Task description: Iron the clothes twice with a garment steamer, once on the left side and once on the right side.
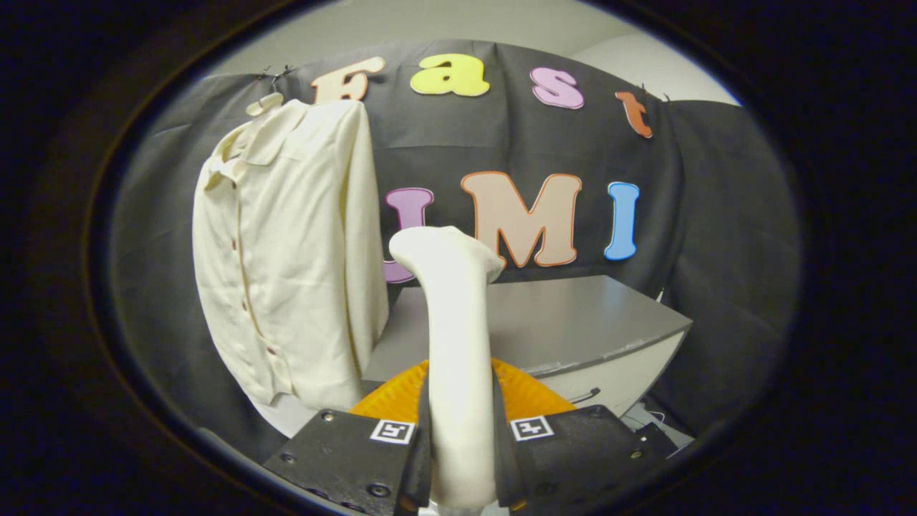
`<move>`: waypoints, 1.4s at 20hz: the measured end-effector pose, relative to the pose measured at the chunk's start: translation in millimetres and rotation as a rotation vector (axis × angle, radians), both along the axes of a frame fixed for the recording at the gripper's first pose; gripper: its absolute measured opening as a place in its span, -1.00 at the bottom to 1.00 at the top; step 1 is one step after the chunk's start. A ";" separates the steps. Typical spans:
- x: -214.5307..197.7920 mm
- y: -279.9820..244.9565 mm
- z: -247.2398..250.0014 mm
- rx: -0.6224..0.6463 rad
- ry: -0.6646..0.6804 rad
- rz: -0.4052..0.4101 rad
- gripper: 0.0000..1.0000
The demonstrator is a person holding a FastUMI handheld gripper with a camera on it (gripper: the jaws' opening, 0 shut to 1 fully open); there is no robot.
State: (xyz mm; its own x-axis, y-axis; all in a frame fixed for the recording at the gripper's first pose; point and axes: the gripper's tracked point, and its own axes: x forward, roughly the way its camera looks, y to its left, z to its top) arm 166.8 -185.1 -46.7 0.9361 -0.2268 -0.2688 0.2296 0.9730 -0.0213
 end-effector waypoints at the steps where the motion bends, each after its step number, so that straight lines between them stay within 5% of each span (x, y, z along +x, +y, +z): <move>1: -10.7 11.5 0.6 0.005 0.002 -0.013 -0.31; 5: -52.8 66.9 8.4 0.078 -0.024 -0.035 -0.31; 11: -73.9 158.4 25.5 0.063 -0.041 0.088 -0.31; 28: 1.6 321.8 58.5 0.046 -0.160 0.394 -0.32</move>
